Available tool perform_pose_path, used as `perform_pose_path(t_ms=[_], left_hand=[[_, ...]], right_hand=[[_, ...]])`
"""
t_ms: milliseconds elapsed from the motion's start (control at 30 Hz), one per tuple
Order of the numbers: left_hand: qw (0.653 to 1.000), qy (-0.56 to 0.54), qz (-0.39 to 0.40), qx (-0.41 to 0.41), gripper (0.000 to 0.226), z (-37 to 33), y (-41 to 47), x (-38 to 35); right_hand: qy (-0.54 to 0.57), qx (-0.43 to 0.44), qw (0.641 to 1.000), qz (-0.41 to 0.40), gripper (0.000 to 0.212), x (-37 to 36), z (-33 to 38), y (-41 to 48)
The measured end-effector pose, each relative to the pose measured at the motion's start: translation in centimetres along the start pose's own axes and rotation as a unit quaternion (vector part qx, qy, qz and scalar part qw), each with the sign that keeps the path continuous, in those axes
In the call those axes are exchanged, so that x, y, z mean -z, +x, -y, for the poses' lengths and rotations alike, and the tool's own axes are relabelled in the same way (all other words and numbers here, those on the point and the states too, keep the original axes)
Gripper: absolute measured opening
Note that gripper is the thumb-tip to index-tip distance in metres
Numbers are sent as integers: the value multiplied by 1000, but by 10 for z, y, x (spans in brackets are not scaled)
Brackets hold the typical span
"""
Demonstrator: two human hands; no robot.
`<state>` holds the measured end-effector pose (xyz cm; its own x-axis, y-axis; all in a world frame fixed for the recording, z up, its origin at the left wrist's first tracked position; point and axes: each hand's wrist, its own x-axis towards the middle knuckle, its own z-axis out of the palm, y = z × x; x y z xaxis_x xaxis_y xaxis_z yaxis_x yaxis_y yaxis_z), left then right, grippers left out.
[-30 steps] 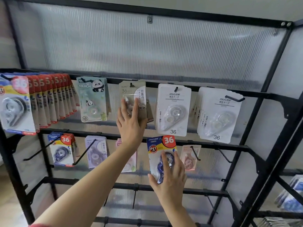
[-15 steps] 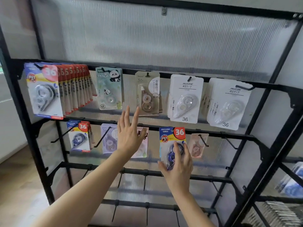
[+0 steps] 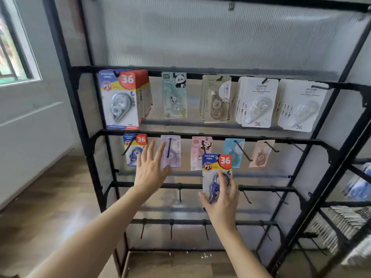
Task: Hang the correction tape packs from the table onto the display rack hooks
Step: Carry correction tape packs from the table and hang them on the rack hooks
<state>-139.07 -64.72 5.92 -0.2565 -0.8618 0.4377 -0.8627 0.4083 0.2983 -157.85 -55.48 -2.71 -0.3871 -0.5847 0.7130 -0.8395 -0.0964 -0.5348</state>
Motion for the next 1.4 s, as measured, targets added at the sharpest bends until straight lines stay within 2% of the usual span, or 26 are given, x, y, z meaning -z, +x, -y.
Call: perform_pose_path(t_ms=[333, 700, 867, 1100, 1267, 1400], left_hand=[[997, 0, 1, 77, 72, 108, -58, 39], [989, 39, 1, 142, 71, 173, -40, 42], [991, 45, -8, 129, 73, 189, -20, 29], [994, 34, -3, 102, 74, 215, -11, 15], [999, 16, 10, 50, 73, 230, -1, 19], [1000, 9, -11, 10, 74, 241, 1, 16]], right_hand=[[32, 15, 997, 75, 78, -41, 85, -40], [44, 80, 984, 151, 83, -132, 136, -44], [42, 106, 983, 143, 83, -159, 144, -32], [13, 97, 987, 127, 77, -176, 160, -41], [-20, 52, 994, 95, 85, -185, 178, -44], [-34, 19, 995, 93, 87, -187, 193, -49]])
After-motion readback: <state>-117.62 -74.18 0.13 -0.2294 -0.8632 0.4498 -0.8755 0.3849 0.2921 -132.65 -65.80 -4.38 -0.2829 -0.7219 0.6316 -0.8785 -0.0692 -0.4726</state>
